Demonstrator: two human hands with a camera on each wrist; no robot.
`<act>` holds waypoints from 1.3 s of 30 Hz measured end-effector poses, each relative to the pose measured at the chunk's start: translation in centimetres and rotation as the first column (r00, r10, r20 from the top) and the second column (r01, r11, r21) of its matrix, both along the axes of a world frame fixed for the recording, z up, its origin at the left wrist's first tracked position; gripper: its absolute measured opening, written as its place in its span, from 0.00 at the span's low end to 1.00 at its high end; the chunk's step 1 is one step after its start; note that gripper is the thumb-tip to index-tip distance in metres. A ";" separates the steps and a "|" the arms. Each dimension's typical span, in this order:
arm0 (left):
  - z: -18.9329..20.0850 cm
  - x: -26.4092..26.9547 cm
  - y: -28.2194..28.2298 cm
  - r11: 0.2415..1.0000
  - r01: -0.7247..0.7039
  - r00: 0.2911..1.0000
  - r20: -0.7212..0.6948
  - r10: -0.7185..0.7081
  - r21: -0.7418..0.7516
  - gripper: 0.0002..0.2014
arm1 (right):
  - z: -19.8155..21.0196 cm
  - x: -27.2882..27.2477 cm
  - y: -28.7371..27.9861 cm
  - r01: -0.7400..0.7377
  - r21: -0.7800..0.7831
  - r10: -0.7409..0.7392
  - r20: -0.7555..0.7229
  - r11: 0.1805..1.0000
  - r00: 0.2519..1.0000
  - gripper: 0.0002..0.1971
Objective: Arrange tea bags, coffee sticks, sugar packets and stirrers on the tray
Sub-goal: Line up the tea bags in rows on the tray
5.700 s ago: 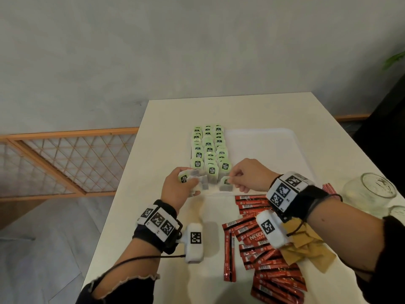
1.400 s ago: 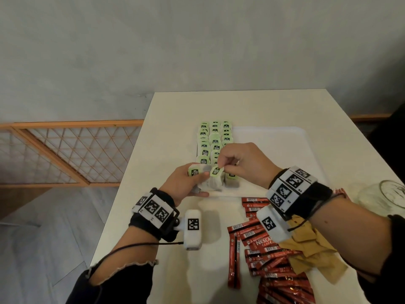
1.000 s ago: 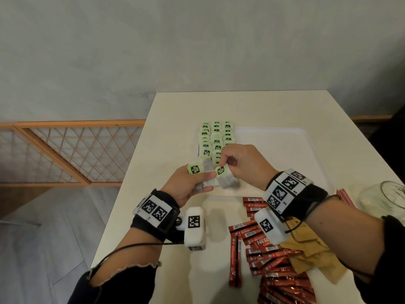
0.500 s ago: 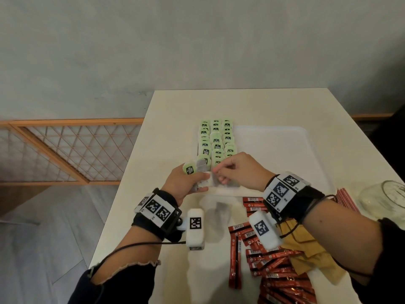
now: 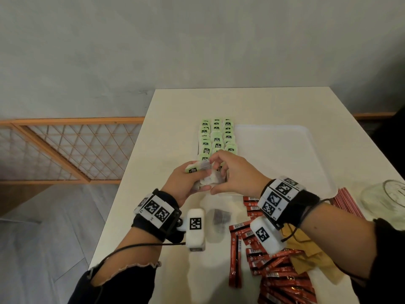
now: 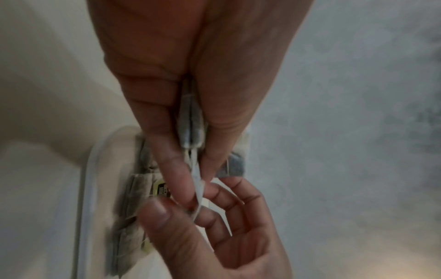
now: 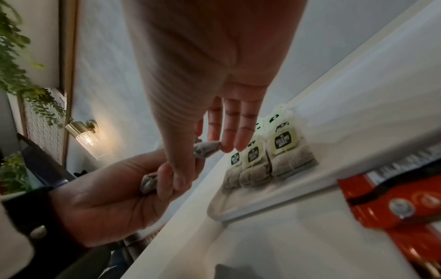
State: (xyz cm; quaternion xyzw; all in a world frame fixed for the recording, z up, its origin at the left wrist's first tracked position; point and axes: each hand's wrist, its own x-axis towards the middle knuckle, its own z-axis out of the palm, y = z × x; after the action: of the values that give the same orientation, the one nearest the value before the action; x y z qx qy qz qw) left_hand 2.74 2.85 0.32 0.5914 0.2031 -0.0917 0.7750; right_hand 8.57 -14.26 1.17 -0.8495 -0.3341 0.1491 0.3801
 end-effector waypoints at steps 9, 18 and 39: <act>0.3 0.2 0.2 0.991 -0.029 0.999 -0.035 0.034 0.129 0.10 | -1.1 0.4 -1.2 0.044 0.003 -0.044 0.121 0.999 0.992 0.12; -0.1 -0.1 1.7 0.897 0.007 0.999 -0.050 0.017 0.442 0.12 | -2.2 1.6 -1.6 0.084 -0.220 -0.099 -0.058 0.972 0.993 0.17; 1.1 1.0 0.1 0.806 -0.080 0.993 0.116 0.014 0.586 0.02 | 0.3 2.5 1.4 0.251 0.095 -0.250 -0.024 0.963 0.968 0.12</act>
State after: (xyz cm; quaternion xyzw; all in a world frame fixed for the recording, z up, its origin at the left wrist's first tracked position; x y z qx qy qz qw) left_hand 3.78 2.99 1.43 0.8013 0.1946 0.0266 0.5650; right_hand 11.05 -12.87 1.44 -0.8645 -0.2287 0.0882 0.4387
